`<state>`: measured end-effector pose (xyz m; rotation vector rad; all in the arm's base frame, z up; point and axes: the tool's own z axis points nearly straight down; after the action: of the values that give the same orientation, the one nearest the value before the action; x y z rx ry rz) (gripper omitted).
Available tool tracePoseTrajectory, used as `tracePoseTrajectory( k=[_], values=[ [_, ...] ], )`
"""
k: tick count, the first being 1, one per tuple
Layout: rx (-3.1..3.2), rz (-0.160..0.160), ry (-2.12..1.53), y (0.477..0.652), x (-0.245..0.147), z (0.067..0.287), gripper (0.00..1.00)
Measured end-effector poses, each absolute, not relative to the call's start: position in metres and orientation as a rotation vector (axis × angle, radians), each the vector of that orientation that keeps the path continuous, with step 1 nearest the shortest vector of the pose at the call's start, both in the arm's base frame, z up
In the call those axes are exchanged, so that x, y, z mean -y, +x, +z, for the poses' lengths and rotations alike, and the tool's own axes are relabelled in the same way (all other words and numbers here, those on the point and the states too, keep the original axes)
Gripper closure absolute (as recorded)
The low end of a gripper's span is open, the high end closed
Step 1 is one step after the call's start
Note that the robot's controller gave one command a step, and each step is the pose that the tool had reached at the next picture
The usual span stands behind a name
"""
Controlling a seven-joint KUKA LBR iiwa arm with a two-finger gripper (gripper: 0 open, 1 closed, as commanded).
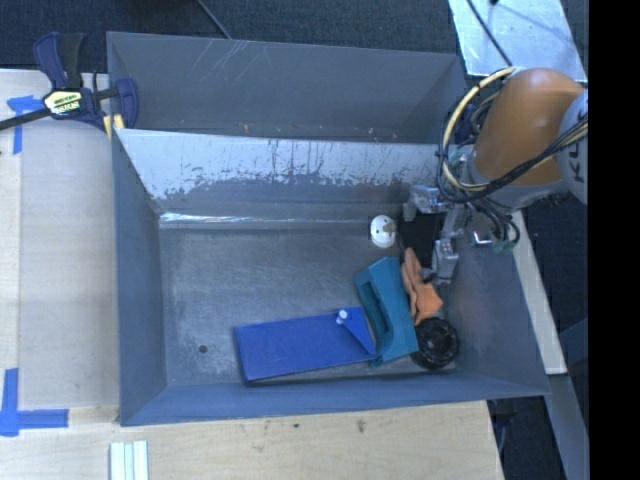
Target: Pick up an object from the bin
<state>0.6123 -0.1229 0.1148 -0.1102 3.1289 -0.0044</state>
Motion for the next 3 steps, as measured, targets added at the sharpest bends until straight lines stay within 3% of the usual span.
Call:
tracePoseTrajectory(
  k=[1,2,3],
  values=[
    [-3.137,0.001,-0.031,0.611,0.119,0.086,0.0],
    [-3.13,-0.002,0.223,0.61,0.118,0.073,0.0],
    [-3.13,-0.001,0.217,0.61,0.118,0.066,0.0]
  ],
)
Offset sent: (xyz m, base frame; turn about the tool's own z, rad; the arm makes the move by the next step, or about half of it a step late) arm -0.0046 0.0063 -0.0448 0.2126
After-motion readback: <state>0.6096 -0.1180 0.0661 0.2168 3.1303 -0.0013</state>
